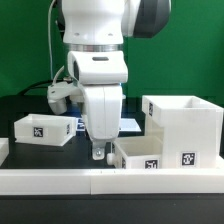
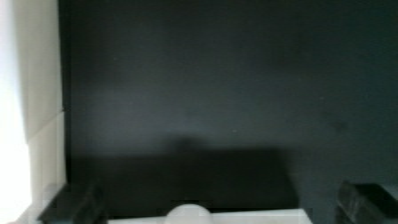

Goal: Assemble drawer

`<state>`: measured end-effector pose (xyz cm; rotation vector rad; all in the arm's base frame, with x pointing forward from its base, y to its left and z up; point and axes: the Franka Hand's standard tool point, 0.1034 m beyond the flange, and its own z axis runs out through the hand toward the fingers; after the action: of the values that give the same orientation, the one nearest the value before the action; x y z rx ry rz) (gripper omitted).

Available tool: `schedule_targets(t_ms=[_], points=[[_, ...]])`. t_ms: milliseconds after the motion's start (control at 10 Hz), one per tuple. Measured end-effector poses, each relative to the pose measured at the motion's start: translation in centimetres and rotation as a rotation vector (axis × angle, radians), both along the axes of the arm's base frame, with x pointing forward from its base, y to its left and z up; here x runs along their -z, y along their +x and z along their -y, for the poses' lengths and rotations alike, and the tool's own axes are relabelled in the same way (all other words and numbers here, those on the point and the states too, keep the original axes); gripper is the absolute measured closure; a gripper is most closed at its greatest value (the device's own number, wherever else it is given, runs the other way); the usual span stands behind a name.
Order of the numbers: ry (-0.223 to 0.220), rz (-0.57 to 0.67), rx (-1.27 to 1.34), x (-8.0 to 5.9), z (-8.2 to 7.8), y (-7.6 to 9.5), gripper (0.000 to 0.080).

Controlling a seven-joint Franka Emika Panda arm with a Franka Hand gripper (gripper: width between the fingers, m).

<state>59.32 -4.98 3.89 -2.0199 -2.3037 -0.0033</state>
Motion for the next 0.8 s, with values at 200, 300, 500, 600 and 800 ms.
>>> schedule_targets(t_ms=[200,300,500,600,800], points=[[0.082,-0.052,0.022,0.9,0.2,0.3,0.0151],[0.102,-0.057,0.025,1.3,0.2,0.7,0.0151],[0.193,-0.088,0.063,2.0,-0.2,0.5,0.0151],[0.199,-0.087,0.084,2.3,-0.5,0.4,0.0151],[0.204,-0.078,0.084,2.6,-2.2,0.0,0.0151]])
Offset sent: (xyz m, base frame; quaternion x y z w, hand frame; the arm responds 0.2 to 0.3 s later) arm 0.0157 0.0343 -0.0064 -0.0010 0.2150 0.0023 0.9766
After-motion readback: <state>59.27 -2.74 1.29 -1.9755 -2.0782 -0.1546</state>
